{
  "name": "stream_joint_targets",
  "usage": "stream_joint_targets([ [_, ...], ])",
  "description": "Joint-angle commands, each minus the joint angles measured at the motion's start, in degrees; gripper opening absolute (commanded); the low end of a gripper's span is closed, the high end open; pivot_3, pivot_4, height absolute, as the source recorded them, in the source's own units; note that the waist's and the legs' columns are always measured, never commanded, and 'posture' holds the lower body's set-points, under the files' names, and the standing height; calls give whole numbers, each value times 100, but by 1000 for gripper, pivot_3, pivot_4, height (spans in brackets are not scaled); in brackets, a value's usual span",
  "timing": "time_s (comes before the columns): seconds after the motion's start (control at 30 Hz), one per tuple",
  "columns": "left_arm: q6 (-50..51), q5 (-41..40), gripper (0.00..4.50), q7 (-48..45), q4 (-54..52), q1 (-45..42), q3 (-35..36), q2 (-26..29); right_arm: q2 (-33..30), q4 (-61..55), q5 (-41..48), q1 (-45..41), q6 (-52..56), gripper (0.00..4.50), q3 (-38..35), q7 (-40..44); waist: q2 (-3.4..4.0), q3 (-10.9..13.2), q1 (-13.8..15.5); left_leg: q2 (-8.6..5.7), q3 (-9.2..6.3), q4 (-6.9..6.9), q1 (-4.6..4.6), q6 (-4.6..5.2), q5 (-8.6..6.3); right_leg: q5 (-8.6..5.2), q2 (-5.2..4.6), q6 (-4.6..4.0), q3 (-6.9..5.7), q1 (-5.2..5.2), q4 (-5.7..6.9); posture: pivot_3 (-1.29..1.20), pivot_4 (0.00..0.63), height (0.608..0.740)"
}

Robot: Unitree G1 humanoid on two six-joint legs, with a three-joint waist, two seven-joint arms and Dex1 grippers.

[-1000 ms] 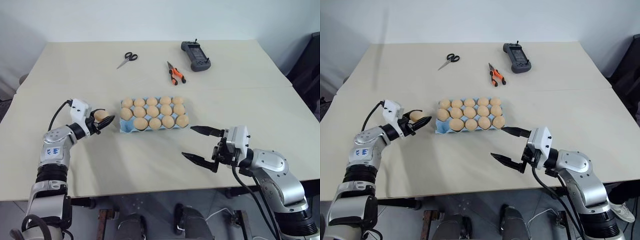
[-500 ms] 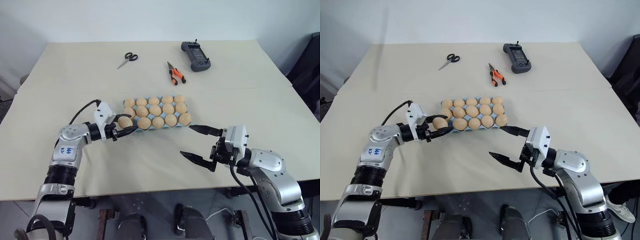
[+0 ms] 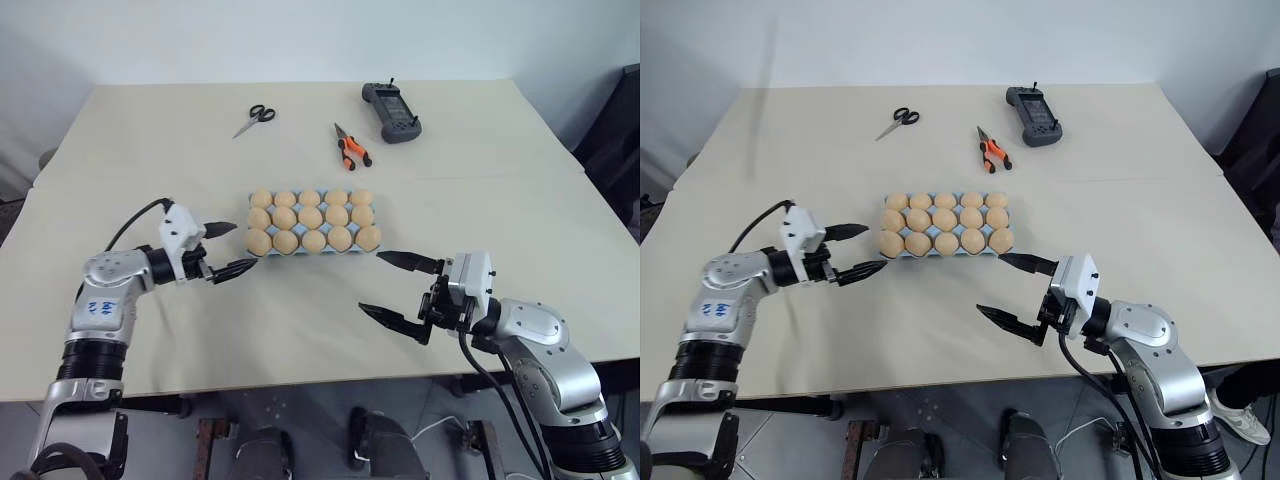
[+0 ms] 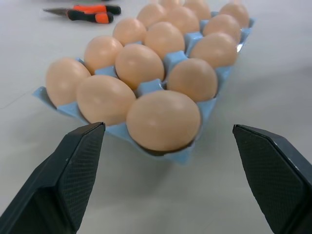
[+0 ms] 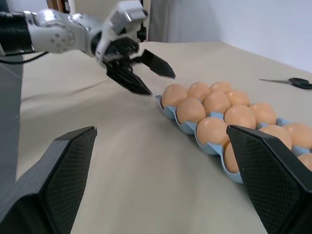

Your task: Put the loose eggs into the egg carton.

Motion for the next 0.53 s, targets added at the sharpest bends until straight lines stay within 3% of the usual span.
stream_joint_targets([
  [0.03, 60, -161, 4467, -157, -414, 614, 405, 423, -112, -56, 86, 81, -118, 4500, -187, 112, 0, 0, -22, 2, 1, -2, 5, -2, -1, 0, -1, 0, 4, -1, 3, 0, 150, 740],
  [0.23, -347, -124, 4467, -27, -945, 1669, 851, 622, -212, 281, 66, 98, -227, 4500, -434, 151, 2, 1, 12, 6, 1, -2, 3, 2, -4, -1, -9, -2, 3, -1, -1, 0, 150, 740],
  [0.53, -219, -254, 4467, 377, -1693, 2197, 939, 369, -175, 730, -24, -150, -358, 4500, -381, 246, 2, 1, 6, 3, 0, -3, 8, 2, -7, -1, -21, -2, 6, -1, 0, 0, 150, 740],
])
